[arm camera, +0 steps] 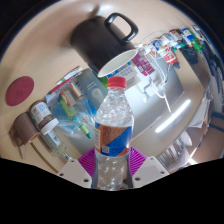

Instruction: Pour water

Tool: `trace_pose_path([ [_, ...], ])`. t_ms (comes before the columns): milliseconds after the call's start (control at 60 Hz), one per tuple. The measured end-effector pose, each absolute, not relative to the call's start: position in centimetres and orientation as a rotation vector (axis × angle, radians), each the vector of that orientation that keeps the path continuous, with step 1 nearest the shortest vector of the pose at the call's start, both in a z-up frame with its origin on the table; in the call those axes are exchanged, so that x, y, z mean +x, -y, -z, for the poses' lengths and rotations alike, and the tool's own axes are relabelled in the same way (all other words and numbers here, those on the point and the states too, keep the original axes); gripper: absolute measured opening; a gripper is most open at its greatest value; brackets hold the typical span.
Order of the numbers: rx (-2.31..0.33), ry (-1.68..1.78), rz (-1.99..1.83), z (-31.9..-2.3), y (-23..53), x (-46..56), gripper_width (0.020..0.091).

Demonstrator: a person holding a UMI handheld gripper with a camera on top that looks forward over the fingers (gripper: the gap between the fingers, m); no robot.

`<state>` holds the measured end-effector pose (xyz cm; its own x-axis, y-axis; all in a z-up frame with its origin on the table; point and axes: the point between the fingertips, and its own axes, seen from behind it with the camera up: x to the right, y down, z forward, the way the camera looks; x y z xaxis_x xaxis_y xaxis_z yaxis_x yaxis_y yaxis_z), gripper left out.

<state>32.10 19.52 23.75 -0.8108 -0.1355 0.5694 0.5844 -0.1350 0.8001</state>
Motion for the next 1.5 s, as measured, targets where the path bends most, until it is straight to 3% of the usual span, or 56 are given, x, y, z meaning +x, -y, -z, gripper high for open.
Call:
trace_pose_path([
  [183, -0.563, 1.613, 1.939, -23.9, -19.7, 32.5, 0.0406],
  [367, -1.102, 1.055, 1.443, -25.6, -18.8, 37.0, 0.0404],
  [483, -1.471, 0.57, 0.765, -21.2, -18.3, 38.9, 0.0404],
  [633, -1.635, 0.03, 0.072, -14.3, -17.7, 40.2, 0.0405],
  [817, -1.646, 0.005, 0.06, -10.1, -17.9, 41.5, 0.0409],
  [933, -1.666, 0.051, 0.054, -10.0, -18.7, 41.7, 0.0425],
  [1233, -1.622, 0.04, 0.05, -9.2, -18.5, 42.0, 0.057],
  [1350, -1.737, 0.036, 0.04, -8.3, -17.2, 42.3, 0.085],
  [1500, -1.808, 0.016, 0.003, -8.3, -11.7, 42.2, 0.0845],
])
